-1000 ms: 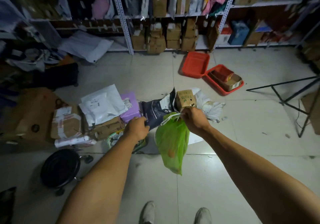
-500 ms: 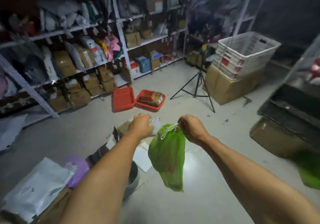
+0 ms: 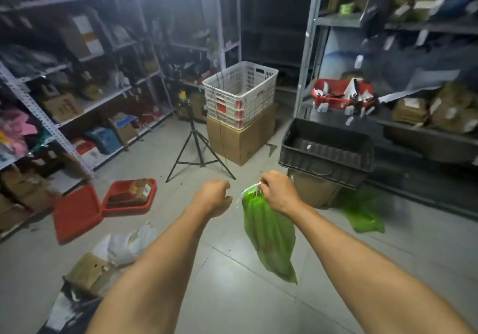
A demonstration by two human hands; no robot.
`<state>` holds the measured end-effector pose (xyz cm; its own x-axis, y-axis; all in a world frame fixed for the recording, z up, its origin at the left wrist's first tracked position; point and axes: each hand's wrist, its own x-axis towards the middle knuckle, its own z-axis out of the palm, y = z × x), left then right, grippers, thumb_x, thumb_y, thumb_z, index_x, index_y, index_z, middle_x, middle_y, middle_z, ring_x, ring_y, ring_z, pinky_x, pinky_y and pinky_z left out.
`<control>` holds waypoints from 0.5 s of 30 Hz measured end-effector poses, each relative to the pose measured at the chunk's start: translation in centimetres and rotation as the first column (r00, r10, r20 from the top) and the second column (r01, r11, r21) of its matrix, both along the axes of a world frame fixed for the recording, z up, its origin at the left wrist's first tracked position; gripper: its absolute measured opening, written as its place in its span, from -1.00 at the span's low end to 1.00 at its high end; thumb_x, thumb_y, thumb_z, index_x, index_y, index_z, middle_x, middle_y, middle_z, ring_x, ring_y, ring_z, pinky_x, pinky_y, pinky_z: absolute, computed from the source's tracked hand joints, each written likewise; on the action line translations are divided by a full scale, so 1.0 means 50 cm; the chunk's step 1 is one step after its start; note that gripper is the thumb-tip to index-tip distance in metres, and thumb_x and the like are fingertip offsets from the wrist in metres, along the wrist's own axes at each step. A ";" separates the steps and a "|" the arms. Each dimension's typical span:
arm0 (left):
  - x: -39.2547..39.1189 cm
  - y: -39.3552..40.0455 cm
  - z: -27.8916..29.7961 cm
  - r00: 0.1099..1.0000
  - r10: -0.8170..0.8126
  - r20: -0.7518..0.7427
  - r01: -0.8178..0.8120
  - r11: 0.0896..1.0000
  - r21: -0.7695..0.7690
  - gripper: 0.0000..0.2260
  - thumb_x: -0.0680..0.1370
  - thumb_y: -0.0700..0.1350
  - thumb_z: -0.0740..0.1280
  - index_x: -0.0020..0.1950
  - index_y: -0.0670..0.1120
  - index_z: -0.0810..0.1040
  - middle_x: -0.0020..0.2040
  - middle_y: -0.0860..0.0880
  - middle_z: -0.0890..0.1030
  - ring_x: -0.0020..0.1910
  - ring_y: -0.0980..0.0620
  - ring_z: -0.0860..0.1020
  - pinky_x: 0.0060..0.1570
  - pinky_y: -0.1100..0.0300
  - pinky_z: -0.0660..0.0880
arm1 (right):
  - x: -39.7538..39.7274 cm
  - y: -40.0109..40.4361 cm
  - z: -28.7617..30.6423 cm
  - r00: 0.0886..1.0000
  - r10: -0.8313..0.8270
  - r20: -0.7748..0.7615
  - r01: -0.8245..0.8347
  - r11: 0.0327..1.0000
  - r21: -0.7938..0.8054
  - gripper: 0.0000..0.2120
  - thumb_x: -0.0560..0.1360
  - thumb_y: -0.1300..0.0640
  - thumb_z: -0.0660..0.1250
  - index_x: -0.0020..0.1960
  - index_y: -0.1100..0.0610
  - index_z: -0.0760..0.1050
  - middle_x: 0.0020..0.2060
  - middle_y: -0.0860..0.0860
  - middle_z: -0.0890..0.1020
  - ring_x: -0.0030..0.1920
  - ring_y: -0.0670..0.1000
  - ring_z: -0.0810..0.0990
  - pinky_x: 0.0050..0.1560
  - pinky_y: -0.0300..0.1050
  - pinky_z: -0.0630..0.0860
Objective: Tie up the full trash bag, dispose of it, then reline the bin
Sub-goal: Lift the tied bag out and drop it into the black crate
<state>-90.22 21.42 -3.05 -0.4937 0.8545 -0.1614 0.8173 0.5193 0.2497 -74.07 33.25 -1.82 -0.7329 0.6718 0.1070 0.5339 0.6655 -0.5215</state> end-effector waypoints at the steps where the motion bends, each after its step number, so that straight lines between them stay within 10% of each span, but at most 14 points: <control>1: 0.009 0.038 0.000 1.000 -0.024 -0.003 0.024 1.000 0.004 -0.61 0.51 0.02 0.26 0.31 -0.07 0.47 0.22 -0.13 0.57 0.22 -0.17 0.50 0.16 0.05 0.48 | 0.015 0.038 0.003 0.999 -0.043 -0.002 0.043 0.999 0.003 -0.84 0.56 0.10 0.26 -0.08 0.16 0.56 -0.06 0.15 0.59 0.00 0.21 0.56 -0.02 0.01 0.44; 15: -0.008 0.584 -0.047 0.971 -0.231 0.059 0.231 0.973 -0.004 -0.60 0.54 0.01 0.28 0.34 -0.11 0.47 0.22 -0.19 0.56 0.25 -0.20 0.48 0.16 0.05 0.46 | 0.127 0.525 -0.007 0.917 -0.399 -0.002 0.399 0.917 -0.021 -0.84 0.55 0.19 0.26 -0.03 0.21 0.61 -0.04 0.18 0.61 0.05 0.20 0.56 0.06 -0.03 0.39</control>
<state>-90.61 50.61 -5.42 -0.2727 0.9424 -0.1936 0.8999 0.3210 0.2953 -67.73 59.52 -2.15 -0.4028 0.9104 0.0946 0.7498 0.3874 -0.5363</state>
